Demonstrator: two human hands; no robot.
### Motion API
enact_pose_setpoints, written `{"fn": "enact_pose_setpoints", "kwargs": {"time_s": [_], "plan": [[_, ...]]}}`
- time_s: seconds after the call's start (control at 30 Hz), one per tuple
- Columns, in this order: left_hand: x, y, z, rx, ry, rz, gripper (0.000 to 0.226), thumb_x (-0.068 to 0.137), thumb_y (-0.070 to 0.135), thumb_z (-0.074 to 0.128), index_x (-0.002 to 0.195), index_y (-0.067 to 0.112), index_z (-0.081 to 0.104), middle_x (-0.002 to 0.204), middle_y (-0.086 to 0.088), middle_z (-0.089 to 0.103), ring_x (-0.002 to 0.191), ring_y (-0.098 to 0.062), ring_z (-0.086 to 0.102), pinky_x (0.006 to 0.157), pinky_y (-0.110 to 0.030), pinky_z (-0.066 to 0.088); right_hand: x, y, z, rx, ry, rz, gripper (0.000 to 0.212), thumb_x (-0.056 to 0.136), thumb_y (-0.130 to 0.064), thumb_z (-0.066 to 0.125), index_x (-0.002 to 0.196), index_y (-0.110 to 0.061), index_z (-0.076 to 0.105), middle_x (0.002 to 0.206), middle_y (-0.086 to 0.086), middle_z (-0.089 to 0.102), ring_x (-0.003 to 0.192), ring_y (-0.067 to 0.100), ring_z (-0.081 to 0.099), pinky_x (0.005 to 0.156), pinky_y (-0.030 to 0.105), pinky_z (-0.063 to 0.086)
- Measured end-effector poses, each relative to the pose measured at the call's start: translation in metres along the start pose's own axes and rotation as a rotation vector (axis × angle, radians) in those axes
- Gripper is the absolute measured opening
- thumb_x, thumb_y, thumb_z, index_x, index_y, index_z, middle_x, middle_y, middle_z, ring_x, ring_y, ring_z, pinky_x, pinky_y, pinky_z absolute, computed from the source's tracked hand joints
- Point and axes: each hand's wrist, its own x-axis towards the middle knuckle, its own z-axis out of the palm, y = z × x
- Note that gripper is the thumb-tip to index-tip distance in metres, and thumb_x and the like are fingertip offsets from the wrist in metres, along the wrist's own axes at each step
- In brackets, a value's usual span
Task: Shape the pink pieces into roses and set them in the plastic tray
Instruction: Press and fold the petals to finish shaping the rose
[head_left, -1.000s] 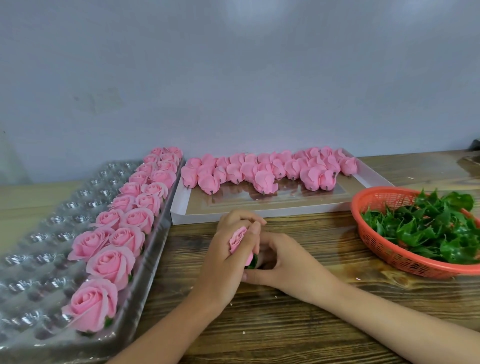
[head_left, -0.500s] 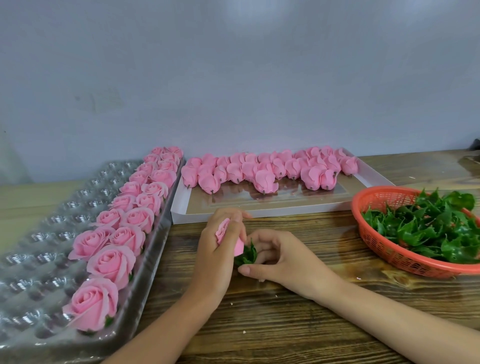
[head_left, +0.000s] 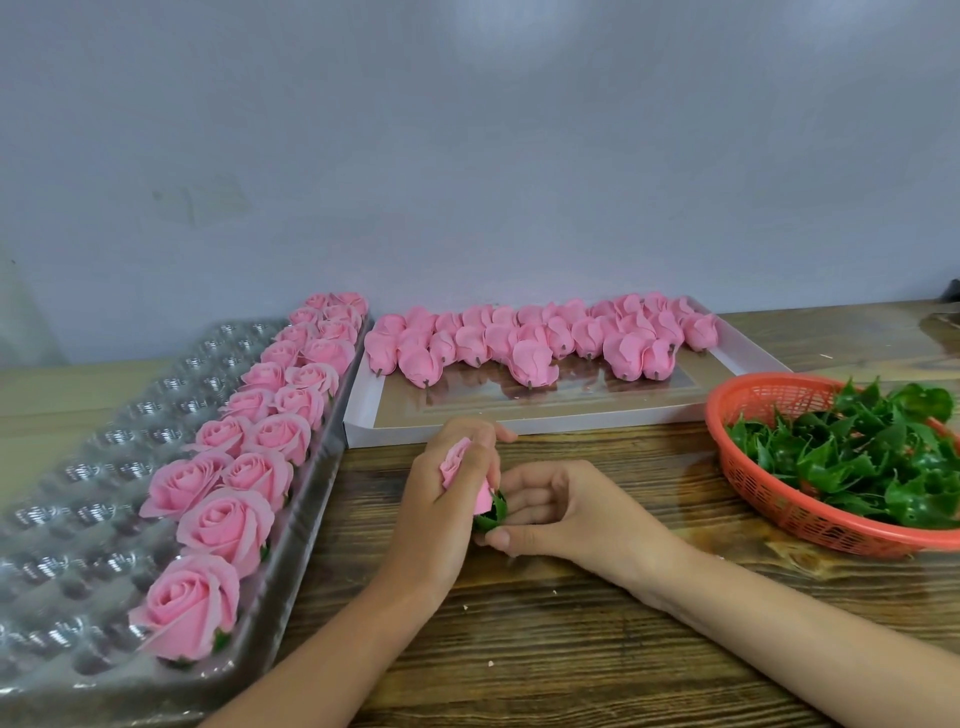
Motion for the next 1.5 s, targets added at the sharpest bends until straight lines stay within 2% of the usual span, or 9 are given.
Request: {"fn": "enact_pose_setpoints", "kwargs": {"time_s": [0.2, 0.3, 0.43, 0.67, 0.83, 0.9, 1.17, 1.33, 1.5], "plan": [[-0.001, 0.001, 0.001, 0.090, -0.030, 0.059, 0.020, 0.088, 0.046, 0.046, 0.077, 0.038, 0.060, 0.080, 0.001, 0.058, 0.083, -0.014, 0.059, 0.079, -0.008, 0.042, 0.002, -0.005, -0.006, 0.299, -0.135, 0.115, 0.031, 0.081, -0.020, 0.072, 0.111, -0.013, 0.071, 0.109, 0.014, 0.075, 0.107, 0.022, 0.071, 0.083, 0.020, 0.057], [-0.002, 0.001, 0.001, 0.090, -0.033, 0.058, 0.032, 0.088, 0.050, 0.045, 0.093, 0.026, 0.064, 0.072, 0.014, 0.052, 0.067, -0.005, 0.053, 0.072, -0.011, 0.042, 0.002, -0.005, -0.004, 0.306, -0.123, 0.111, 0.027, 0.081, -0.018, 0.072, 0.108, -0.015, 0.073, 0.107, 0.012, 0.075, 0.105, 0.021, 0.071, 0.082, 0.019, 0.057], [-0.004, 0.004, 0.001, 0.093, -0.039, 0.073, 0.036, 0.090, 0.048, 0.044, 0.099, 0.019, 0.064, 0.065, 0.012, 0.050, 0.062, -0.002, 0.050, 0.068, -0.009, 0.039, 0.002, -0.005, -0.005, 0.309, -0.115, 0.121, 0.022, 0.090, -0.004, 0.068, 0.108, -0.014, 0.073, 0.108, 0.011, 0.075, 0.106, 0.019, 0.071, 0.083, 0.020, 0.057], [-0.006, 0.007, 0.003, 0.181, -0.027, 0.085, 0.032, 0.092, 0.044, 0.043, 0.089, 0.021, 0.065, 0.077, 0.019, 0.055, 0.086, -0.008, 0.056, 0.085, -0.018, 0.042, 0.003, -0.006, -0.009, 0.348, -0.121, 0.131, 0.020, 0.096, -0.006, 0.060, 0.112, -0.007, 0.071, 0.110, 0.012, 0.073, 0.099, 0.018, 0.071, 0.087, 0.027, 0.057], [-0.007, 0.008, 0.004, 0.154, 0.001, 0.111, 0.028, 0.090, 0.041, 0.040, 0.071, 0.027, 0.056, 0.089, 0.007, 0.068, 0.091, -0.013, 0.063, 0.076, -0.014, 0.046, 0.004, -0.006, -0.008, 0.304, -0.126, 0.129, 0.021, 0.096, -0.008, 0.060, 0.116, -0.006, 0.068, 0.111, 0.013, 0.074, 0.099, 0.019, 0.073, 0.083, 0.025, 0.058], [-0.007, 0.005, 0.004, 0.184, -0.011, 0.123, 0.032, 0.094, 0.034, 0.042, 0.074, 0.018, 0.060, 0.086, 0.008, 0.069, 0.088, -0.011, 0.065, 0.074, -0.015, 0.048, 0.004, -0.005, -0.007, 0.288, -0.131, 0.140, 0.023, 0.098, -0.008, 0.058, 0.119, -0.003, 0.066, 0.111, 0.014, 0.074, 0.100, 0.021, 0.073, 0.082, 0.023, 0.059], [-0.008, 0.003, 0.004, 0.335, -0.052, 0.132, 0.027, 0.100, 0.021, 0.042, 0.104, 0.021, 0.068, 0.098, 0.015, 0.068, 0.100, -0.004, 0.062, 0.082, -0.018, 0.047, 0.004, -0.006, -0.005, 0.261, -0.084, 0.155, 0.024, 0.099, -0.007, 0.055, 0.120, -0.003, 0.064, 0.110, 0.008, 0.075, 0.096, 0.017, 0.074, 0.083, 0.023, 0.059], [-0.010, 0.004, 0.004, 0.358, -0.082, 0.109, 0.029, 0.101, 0.022, 0.041, 0.111, 0.025, 0.067, 0.105, 0.016, 0.066, 0.104, -0.004, 0.059, 0.086, -0.027, 0.049, 0.004, -0.006, -0.006, 0.272, -0.061, 0.192, 0.026, 0.097, -0.005, 0.057, 0.119, 0.007, 0.063, 0.111, 0.017, 0.073, 0.094, 0.017, 0.074, 0.082, 0.023, 0.059], [-0.010, 0.005, 0.004, 0.406, -0.055, 0.113, 0.032, 0.098, 0.032, 0.040, 0.112, 0.025, 0.067, 0.107, 0.017, 0.065, 0.108, -0.001, 0.057, 0.093, -0.027, 0.047, 0.003, -0.008, -0.005, 0.264, -0.059, 0.181, 0.020, 0.098, -0.003, 0.055, 0.114, -0.002, 0.067, 0.105, 0.011, 0.076, 0.093, 0.018, 0.075, 0.072, 0.021, 0.059]]}}
